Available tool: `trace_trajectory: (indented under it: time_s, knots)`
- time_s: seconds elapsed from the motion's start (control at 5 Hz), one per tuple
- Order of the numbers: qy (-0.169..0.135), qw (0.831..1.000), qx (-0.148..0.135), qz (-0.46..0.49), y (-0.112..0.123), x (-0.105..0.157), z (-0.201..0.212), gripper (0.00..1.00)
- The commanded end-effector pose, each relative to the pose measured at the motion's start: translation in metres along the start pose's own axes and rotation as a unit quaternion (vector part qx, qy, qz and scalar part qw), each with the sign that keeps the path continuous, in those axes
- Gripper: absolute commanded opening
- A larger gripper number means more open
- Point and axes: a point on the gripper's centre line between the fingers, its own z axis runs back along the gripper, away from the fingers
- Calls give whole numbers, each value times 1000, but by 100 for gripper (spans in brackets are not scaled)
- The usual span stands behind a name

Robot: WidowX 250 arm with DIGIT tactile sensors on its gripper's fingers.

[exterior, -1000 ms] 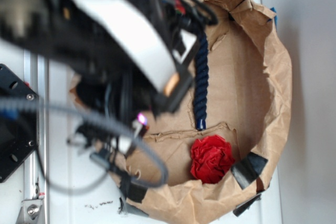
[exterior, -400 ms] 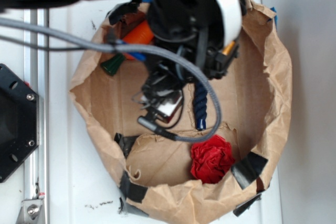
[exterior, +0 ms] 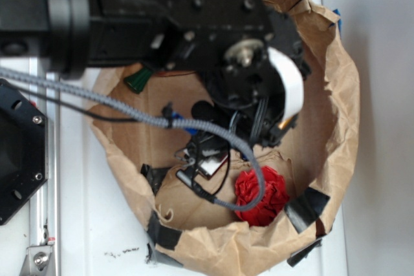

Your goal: Grab the red paper.

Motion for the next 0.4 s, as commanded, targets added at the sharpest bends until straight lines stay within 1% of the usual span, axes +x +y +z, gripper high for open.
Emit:
trace_trajectory:
  time_s: [0.0, 0.2]
  knots:
    - [-22, 998, 9, -56, -13, 23, -15, 100]
    - [-59, 996, 18, -67, -10, 20, -25, 100]
